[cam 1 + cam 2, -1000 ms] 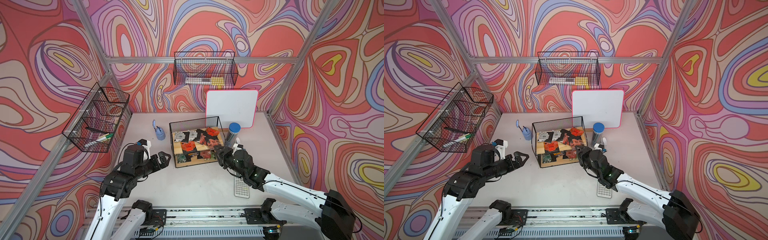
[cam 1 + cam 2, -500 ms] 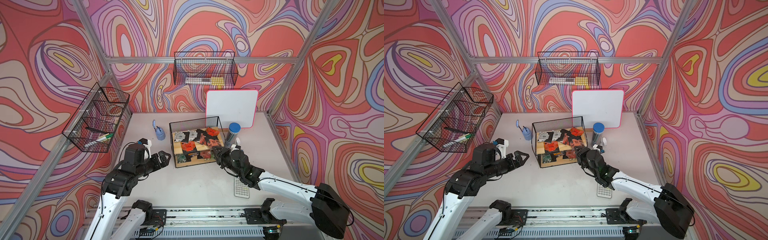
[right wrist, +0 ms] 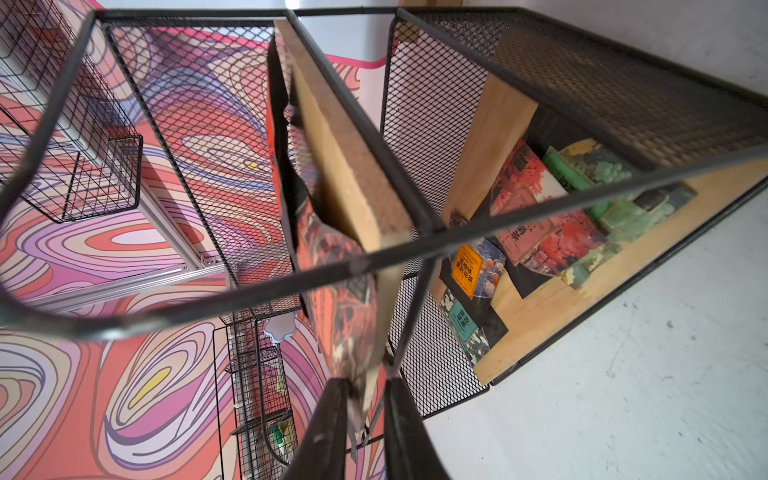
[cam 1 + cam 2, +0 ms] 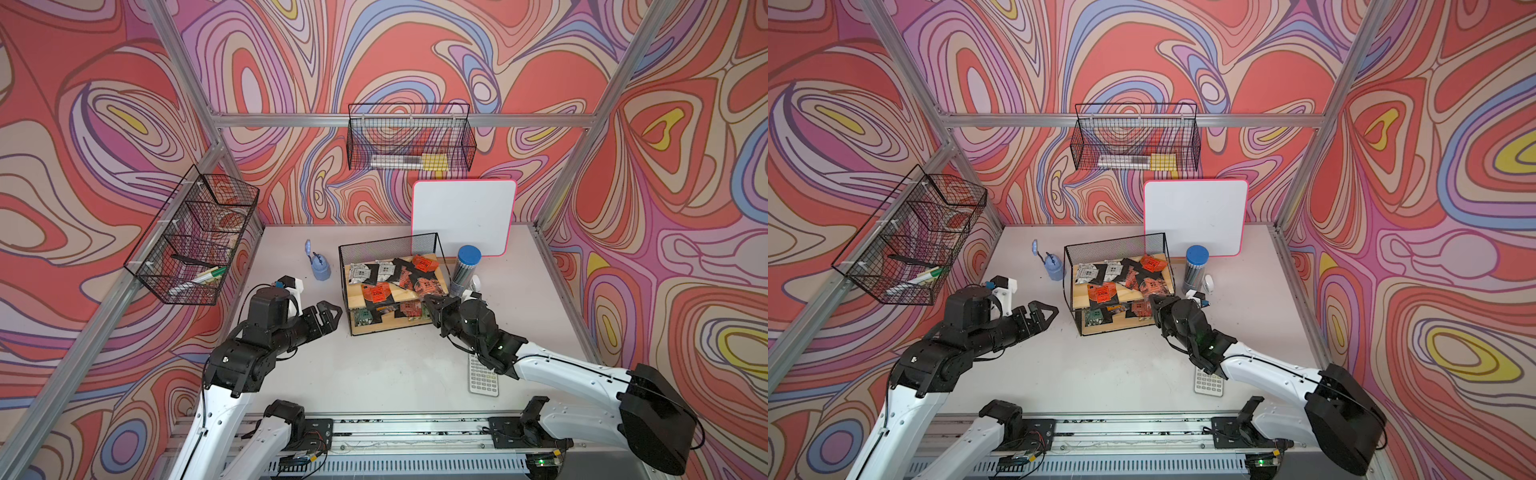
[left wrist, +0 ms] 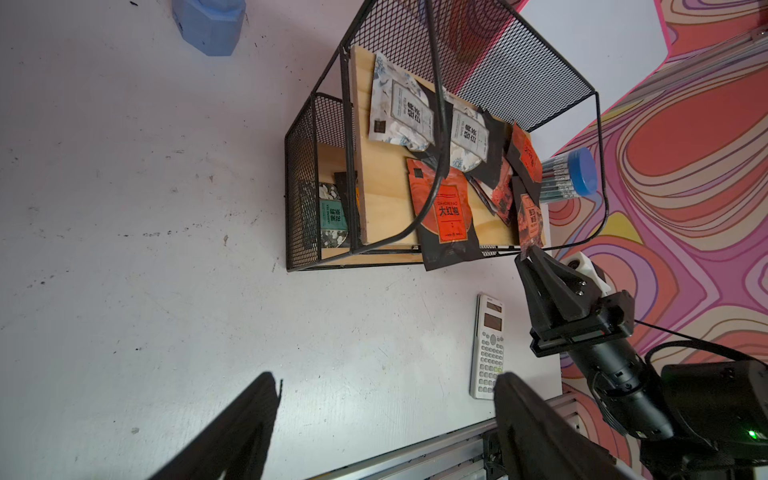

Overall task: Remove the tea bags from the shelf
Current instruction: Pick up the tea bag from the shelf.

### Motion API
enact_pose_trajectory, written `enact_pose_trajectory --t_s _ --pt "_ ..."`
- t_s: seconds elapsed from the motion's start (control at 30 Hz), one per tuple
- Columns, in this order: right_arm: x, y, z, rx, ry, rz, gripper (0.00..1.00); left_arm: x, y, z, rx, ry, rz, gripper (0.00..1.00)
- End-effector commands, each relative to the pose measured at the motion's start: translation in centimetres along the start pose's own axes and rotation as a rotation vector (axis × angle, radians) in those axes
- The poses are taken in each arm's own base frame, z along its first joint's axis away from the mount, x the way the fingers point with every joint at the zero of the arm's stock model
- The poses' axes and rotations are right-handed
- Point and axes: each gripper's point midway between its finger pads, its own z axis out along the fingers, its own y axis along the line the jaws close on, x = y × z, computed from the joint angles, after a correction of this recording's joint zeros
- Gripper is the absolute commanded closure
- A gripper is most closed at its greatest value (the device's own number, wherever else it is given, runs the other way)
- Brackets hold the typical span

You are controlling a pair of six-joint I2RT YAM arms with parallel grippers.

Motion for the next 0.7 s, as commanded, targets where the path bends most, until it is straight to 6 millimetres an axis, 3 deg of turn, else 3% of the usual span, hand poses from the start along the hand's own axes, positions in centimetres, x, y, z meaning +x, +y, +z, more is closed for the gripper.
enact_pose_trajectory --t_s 0.0,0.27,0.67 --pt "0.2 0.9 0.3 -0.013 -0.005 0.052 0.87 -0.1 -0.4 0.0 0.021 -0.005 0.022 0.15" --pt "0.2 1.0 0.0 0.01 -0.006 0.051 1.0 -0.1 -0.5 -0.1 0.025 -0.008 0.019 0.15" --pt "1.1 1.5 -1.3 0.085 0.042 0.058 1.0 -0.2 -0.6 -0.4 0.028 -0.021 0.01 0.16"
